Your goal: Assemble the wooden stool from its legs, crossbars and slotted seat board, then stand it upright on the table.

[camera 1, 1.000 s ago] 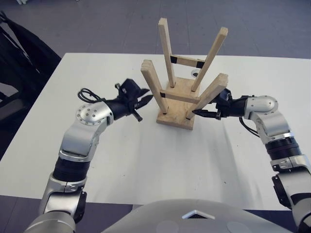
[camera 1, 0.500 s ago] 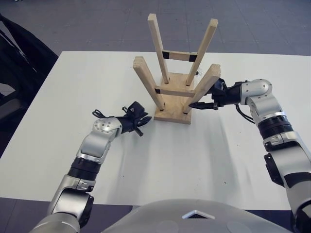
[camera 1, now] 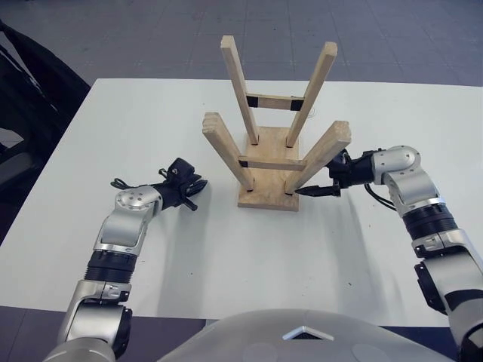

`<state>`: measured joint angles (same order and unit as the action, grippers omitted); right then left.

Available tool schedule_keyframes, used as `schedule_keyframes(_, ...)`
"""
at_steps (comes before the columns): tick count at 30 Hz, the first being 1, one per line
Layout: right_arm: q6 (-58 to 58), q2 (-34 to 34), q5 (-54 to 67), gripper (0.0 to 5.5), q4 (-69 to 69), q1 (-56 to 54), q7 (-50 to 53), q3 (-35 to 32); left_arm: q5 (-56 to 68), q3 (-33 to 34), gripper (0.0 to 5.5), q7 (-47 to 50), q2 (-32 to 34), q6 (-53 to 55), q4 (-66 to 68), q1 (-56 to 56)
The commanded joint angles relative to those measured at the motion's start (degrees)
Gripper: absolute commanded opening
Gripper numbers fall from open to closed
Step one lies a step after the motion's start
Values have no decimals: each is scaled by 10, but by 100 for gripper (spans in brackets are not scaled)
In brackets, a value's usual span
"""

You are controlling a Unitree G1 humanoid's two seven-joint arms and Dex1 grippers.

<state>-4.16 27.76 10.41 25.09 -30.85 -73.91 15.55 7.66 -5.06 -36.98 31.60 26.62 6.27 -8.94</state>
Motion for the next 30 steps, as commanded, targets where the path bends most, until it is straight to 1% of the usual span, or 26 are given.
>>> schedule_keyframes(1,-19,43,-15,333,-31,15,4,-15,-11,-21,109,1,-4,32,-31,9)
schedule_keyframes(4,-11,129,-61,333,-53,51,-1,-20,14,-35,109,-5,-8,121,-104,18)
schedule_keyframes(5,-24,160,-53,333,-77,74,-18,-30,31,-35,109,-12,-4,165,-130,22)
schedule_keyframes(7,-61,189,-25,333,-119,103,-9,-71,58,-31,109,-26,1,225,-160,19)
schedule_keyframes(8,-94,181,-1,333,-143,100,32,-112,72,-26,109,-26,-5,251,-168,10)
schedule_keyframes(10,-183,137,53,333,-191,64,146,-199,91,-24,109,-24,-18,282,-175,-5)
schedule_keyframes(12,-286,64,143,333,-273,-3,296,-289,88,-44,109,-17,-26,286,-166,-18)
schedule_keyframes(14,-353,19,204,333,-345,-44,390,-334,80,-61,109,-12,-34,284,-153,-29)
schedule_keyframes(15,-380,7,226,314,-375,-55,419,-339,79,-67,109,-9,-38,284,-149,-34)
schedule_keyframes(18,-463,-25,296,280,-472,-65,472,-312,77,-73,109,4,-48,273,-143,-37)
schedule_keyframes(21,-504,-32,328,280,-514,-62,499,-296,71,-59,109,24,-57,252,-131,-40)
schedule_keyframes(23,-513,-34,334,280,-513,-70,514,-291,74,-39,109,36,-60,242,-135,-37)
schedule_keyframes(25,-513,-37,330,280,-508,-60,518,-272,76,-25,109,41,-56,237,-142,-29)
schedule_keyframes(30,-531,-41,340,280,-517,-25,521,-240,75,-13,109,47,-52,231,-147,-22)
